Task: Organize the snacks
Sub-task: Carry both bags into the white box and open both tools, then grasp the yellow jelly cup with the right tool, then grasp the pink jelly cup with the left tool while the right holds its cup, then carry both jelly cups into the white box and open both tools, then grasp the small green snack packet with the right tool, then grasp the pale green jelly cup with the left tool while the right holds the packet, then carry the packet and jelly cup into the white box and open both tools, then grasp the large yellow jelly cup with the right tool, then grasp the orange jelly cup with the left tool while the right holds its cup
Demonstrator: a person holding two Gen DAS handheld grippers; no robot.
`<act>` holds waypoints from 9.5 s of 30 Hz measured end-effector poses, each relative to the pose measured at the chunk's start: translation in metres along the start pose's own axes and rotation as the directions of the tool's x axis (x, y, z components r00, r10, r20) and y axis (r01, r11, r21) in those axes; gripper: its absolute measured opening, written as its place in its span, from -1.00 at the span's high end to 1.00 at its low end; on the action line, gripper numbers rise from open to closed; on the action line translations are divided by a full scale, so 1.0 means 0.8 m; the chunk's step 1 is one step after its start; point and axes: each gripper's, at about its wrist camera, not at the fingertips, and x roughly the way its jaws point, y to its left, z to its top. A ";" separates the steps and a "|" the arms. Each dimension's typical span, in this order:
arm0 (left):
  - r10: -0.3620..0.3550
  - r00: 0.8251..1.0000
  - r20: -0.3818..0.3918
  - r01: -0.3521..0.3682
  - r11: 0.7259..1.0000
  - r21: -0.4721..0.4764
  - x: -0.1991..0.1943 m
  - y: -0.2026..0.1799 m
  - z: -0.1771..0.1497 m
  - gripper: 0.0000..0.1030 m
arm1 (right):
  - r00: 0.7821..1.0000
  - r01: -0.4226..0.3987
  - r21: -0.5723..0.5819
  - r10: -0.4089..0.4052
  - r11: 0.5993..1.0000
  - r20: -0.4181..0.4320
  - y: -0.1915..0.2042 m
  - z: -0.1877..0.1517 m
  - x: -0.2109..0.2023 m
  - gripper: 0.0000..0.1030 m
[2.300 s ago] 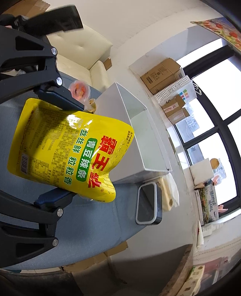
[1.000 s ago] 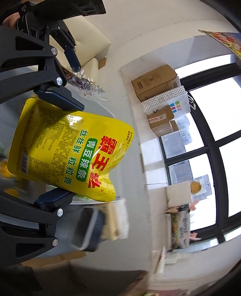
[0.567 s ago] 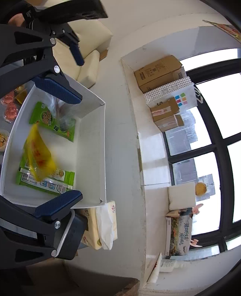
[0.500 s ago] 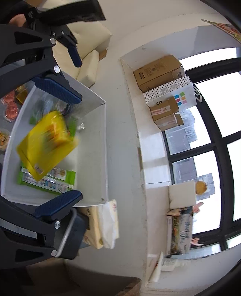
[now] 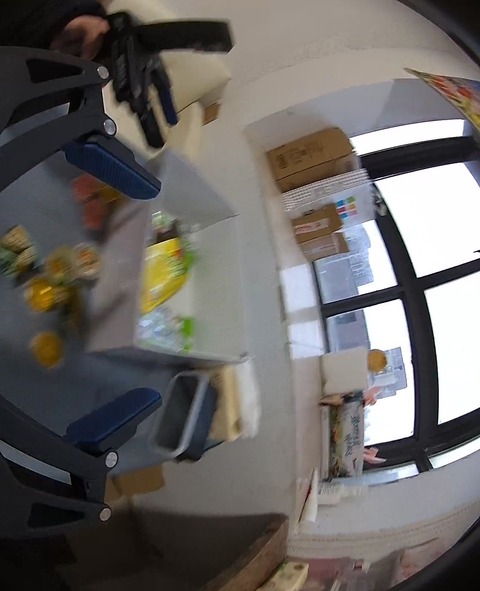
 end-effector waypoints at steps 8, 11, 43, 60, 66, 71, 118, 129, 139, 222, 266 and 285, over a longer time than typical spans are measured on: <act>-0.021 0.997 -0.080 0.014 0.996 -0.092 -0.019 0.001 -0.101 -1.00 | 0.988 0.061 0.017 -0.058 0.998 -0.143 -0.028 -0.091 0.017 -1.00; -0.012 0.996 -0.092 0.003 0.995 -0.105 -0.025 0.005 -0.117 -1.00 | 0.981 0.091 -0.005 -0.091 0.996 -0.173 -0.033 -0.108 0.034 -1.00; 0.059 0.985 -0.164 -0.070 0.995 -0.068 0.050 0.027 -0.118 -1.00 | 0.972 0.083 0.026 -0.076 0.996 -0.222 -0.038 -0.127 0.024 0.26; 0.034 0.981 -0.194 -0.038 0.999 -0.017 0.093 0.030 -0.114 0.22 | 0.988 0.014 -0.020 -0.017 1.000 -0.151 0.010 -0.116 -0.019 0.26; -0.005 0.994 -0.112 0.003 1.000 -0.022 0.046 0.022 -0.107 0.22 | 0.990 -0.012 -0.027 0.008 1.000 -0.144 0.021 -0.114 -0.019 0.26; -0.041 0.999 -0.008 0.041 0.999 -0.005 -0.001 0.009 -0.072 0.22 | 0.992 -0.039 -0.044 0.033 0.998 -0.124 0.033 -0.097 -0.016 0.26; -0.010 1.000 0.025 0.010 1.000 -0.003 -0.005 0.009 -0.011 -1.00 | 0.998 -0.021 0.028 0.023 0.999 -0.064 0.010 -0.042 0.038 -1.00; -0.022 0.999 -0.030 0.021 0.999 -0.038 -0.036 -0.002 -0.102 -1.00 | 0.987 0.019 0.072 -0.007 0.997 -0.162 -0.003 -0.109 0.057 -1.00; 0.018 0.998 -0.062 -0.023 0.997 -0.074 -0.029 0.031 -0.115 -1.00 | 0.975 0.032 0.079 -0.014 0.996 -0.224 -0.007 -0.106 0.132 -0.94; 0.003 0.999 -0.037 -0.003 1.000 -0.010 0.050 0.028 0.026 -1.00 | 0.999 -0.021 -0.004 0.020 1.000 -0.047 0.017 0.010 0.077 -1.00; 0.014 0.993 -0.118 -0.019 0.999 -0.044 0.015 0.022 -0.132 -1.00 | 0.975 0.011 0.072 0.006 0.997 -0.220 0.004 -0.135 0.071 0.31; 0.053 0.982 -0.181 -0.068 0.995 -0.079 0.133 0.064 -0.088 -0.19 | 0.983 -0.016 0.065 0.028 0.998 -0.182 0.009 -0.132 0.024 0.31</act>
